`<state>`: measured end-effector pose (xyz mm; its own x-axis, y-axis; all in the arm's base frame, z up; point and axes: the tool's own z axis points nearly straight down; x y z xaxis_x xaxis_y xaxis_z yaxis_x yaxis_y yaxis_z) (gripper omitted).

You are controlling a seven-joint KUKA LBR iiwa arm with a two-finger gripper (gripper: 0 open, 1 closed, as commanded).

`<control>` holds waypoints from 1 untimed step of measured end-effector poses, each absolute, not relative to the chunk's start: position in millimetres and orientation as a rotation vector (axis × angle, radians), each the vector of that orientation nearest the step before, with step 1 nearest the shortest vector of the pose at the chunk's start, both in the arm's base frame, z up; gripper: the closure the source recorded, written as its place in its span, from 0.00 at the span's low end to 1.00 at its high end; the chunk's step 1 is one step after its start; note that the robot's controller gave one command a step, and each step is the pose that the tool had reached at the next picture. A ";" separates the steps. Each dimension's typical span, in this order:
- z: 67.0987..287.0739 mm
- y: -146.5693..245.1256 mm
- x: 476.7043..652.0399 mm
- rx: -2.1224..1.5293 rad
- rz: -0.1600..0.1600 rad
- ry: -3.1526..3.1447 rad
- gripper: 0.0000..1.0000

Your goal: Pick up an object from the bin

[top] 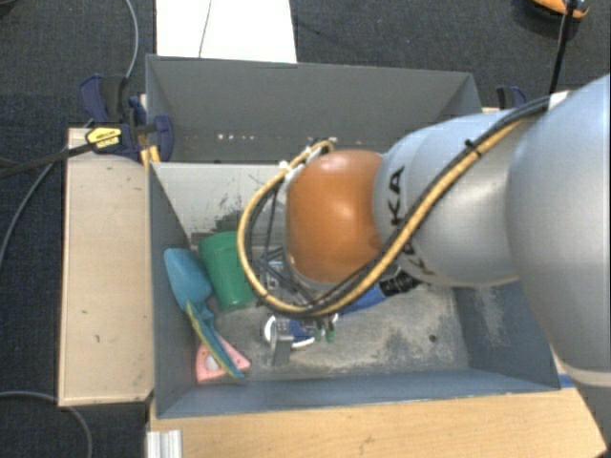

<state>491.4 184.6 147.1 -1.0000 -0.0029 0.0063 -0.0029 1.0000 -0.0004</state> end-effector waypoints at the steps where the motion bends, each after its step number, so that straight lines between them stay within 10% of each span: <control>1: 151.3 183.8 493.7 -0.005 -0.003 -3.143 0.00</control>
Offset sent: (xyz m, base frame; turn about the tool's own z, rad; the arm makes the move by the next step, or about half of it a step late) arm 0.0063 -0.0511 -0.0771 0.0127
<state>493.7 183.8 151.3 -1.0000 0.0033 -0.0017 0.0033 1.0000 0.0016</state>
